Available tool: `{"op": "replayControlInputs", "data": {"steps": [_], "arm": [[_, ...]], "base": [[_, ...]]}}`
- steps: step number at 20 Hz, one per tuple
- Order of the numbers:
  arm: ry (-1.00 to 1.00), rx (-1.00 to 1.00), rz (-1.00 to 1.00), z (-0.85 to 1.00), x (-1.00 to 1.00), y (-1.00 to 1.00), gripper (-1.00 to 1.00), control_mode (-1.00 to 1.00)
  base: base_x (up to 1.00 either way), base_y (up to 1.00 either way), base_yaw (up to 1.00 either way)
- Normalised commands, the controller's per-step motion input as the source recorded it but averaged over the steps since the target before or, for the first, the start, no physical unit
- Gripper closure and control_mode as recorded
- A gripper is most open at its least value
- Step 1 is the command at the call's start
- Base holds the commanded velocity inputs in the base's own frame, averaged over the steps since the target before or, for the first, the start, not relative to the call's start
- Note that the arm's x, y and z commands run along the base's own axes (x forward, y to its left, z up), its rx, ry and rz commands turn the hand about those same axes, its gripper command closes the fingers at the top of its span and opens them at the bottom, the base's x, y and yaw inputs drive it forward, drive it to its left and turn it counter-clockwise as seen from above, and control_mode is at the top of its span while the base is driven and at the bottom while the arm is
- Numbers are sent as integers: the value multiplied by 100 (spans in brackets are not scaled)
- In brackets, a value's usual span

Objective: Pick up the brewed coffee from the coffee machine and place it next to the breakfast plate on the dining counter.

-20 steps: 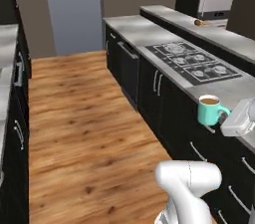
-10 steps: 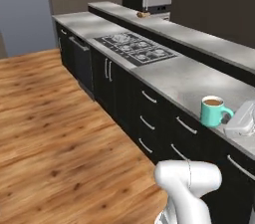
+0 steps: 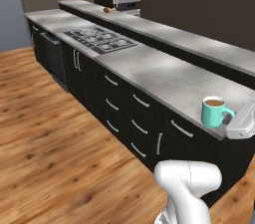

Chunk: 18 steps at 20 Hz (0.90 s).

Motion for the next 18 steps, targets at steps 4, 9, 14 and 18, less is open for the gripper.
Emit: {"op": "replayControlInputs", "data": {"steps": [4, 9, 14, 18], "arm": [[0, 0, 0, 0, 0, 0, 100, 100], [0, 0, 0, 0, 0, 0, 100, 100], [0, 0, 0, 0, 0, 0, 100, 100], [0, 0, 0, 0, 0, 0, 100, 100]], "base": [[-52, -88, -15], [30, -100, -2], [47, -100, 0], [29, -100, 0]]}}
